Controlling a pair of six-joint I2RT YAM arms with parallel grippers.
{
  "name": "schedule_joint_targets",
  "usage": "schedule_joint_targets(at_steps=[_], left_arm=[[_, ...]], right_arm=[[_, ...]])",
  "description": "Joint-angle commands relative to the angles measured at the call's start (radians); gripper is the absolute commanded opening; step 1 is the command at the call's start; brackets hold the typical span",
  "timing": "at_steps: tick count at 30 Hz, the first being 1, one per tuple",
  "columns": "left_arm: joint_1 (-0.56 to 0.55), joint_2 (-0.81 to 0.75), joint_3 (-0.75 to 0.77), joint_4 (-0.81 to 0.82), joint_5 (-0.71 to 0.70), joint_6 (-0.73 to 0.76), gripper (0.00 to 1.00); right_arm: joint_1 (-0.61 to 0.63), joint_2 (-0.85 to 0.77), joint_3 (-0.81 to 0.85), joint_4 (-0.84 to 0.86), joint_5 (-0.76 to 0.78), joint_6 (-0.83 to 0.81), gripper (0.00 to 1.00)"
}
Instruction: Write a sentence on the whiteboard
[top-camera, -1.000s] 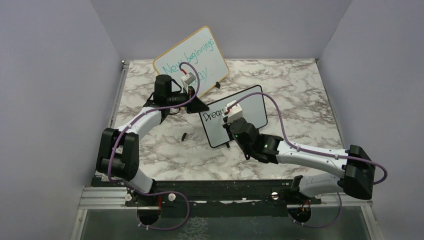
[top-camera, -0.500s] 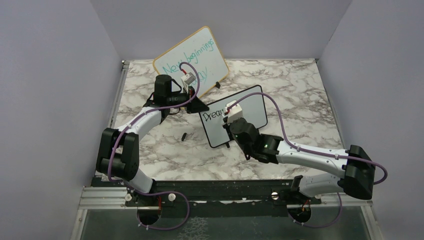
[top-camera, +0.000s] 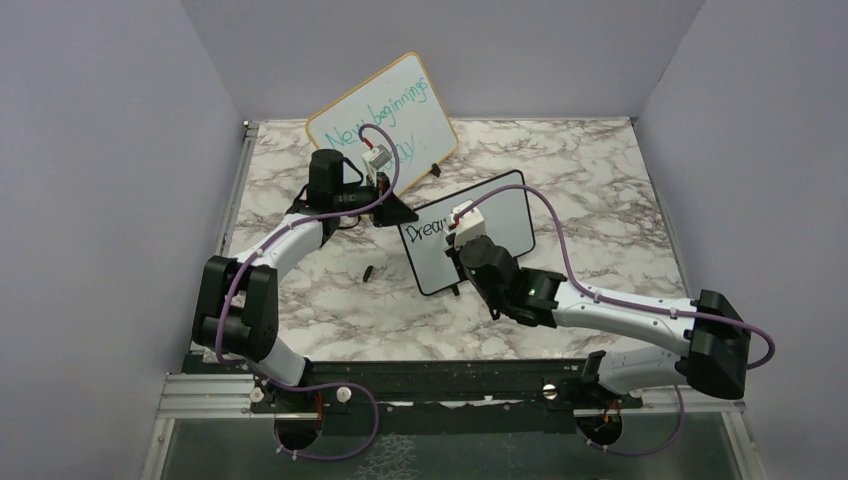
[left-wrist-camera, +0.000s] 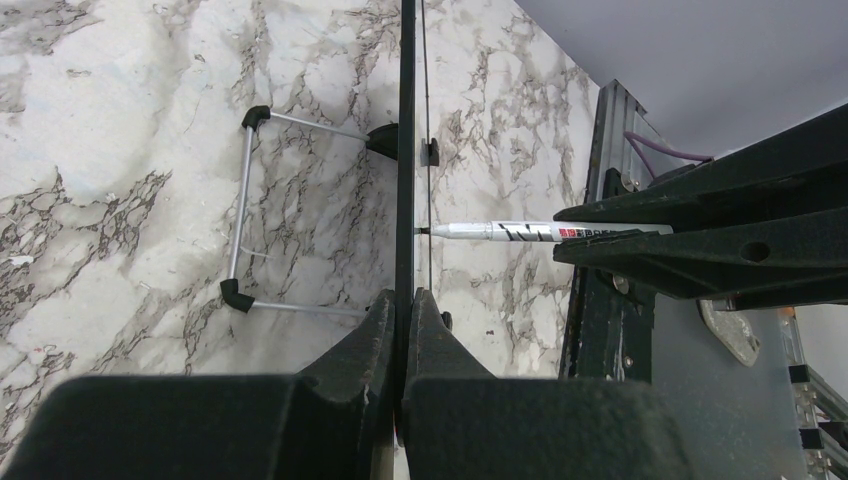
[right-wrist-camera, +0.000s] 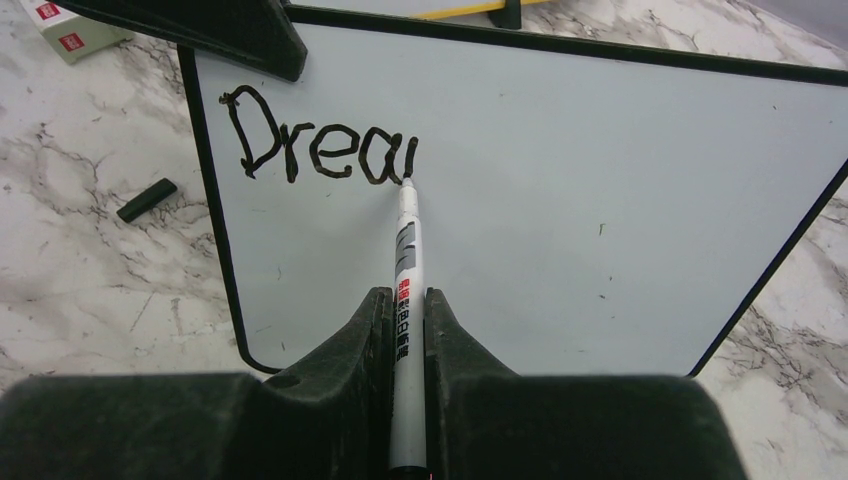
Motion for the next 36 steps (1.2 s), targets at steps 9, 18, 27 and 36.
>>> schedule_joint_targets(at_steps=[9, 18, 27, 36], left_arm=[[-0.006, 0.01, 0.006, -0.063, 0.012, 0.025, 0.0], [-0.006, 0.009, 0.006, -0.063, 0.012, 0.025, 0.0], [-0.006, 0.006, 0.005, -0.063, 0.009, 0.025, 0.0], [-0.006, 0.006, 0.005, -0.063, 0.008, 0.025, 0.0]], right_arm=[[-0.011, 0.013, 0.008, 0.073, 0.048, -0.037, 0.0], [-0.023, 0.017, 0.012, 0.095, 0.05, -0.049, 0.0], [-0.034, 0.018, 0.015, 0.049, 0.059, -0.021, 0.0], [-0.035, -0.001, -0.016, 0.008, 0.043, 0.026, 0.0]])
